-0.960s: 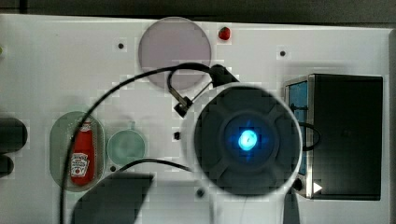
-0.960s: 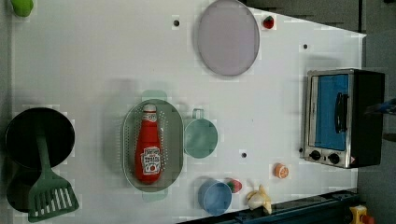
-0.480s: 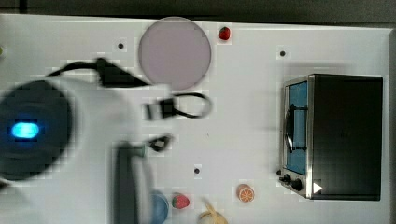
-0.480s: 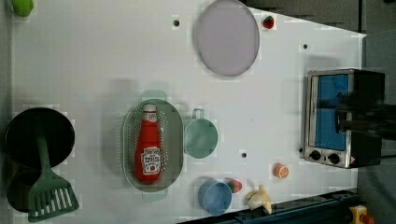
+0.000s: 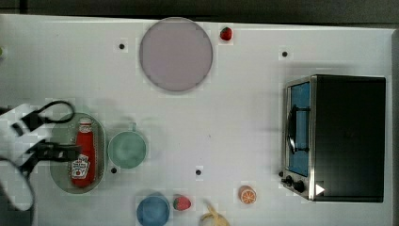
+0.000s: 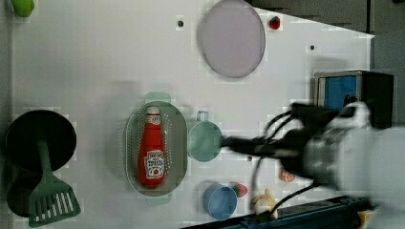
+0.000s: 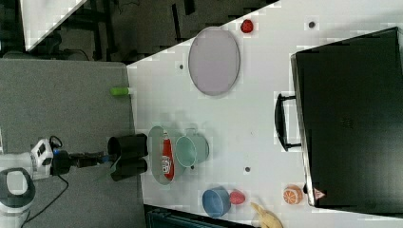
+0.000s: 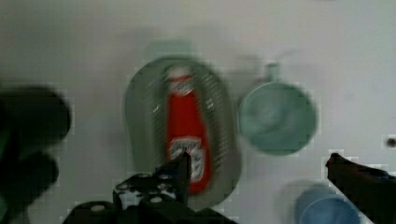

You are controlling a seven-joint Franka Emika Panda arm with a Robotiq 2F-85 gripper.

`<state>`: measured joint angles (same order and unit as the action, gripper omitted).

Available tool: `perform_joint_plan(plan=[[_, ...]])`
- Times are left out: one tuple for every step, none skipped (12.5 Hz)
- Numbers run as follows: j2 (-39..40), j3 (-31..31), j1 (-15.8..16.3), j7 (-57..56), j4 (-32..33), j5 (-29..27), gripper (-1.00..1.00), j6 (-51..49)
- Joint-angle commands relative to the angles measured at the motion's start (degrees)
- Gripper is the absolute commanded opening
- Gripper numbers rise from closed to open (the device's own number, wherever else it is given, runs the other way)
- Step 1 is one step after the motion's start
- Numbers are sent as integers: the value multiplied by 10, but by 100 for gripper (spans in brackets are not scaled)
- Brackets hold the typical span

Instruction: Pick ketchup from strainer and place it on the table

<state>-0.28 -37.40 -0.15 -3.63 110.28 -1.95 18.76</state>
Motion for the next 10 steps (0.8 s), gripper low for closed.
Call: perform_joint_plan(plan=[[32, -22, 9, -1, 16, 7, 100, 37], [48, -32, 11, 13, 30, 13, 100, 57], [64, -39, 14, 37, 46, 20, 100, 82], [80, -44, 18, 60, 63, 32, 100, 112], [97, -44, 24, 79, 80, 48, 100, 142], [113, -44, 29, 95, 96, 66, 100, 173], [131, -44, 33, 110, 112, 83, 100, 206], [149, -44, 35, 123, 125, 99, 100, 239], [168, -44, 36, 137, 136, 115, 100, 267], [187, -43, 37, 149, 142, 129, 100, 290]])
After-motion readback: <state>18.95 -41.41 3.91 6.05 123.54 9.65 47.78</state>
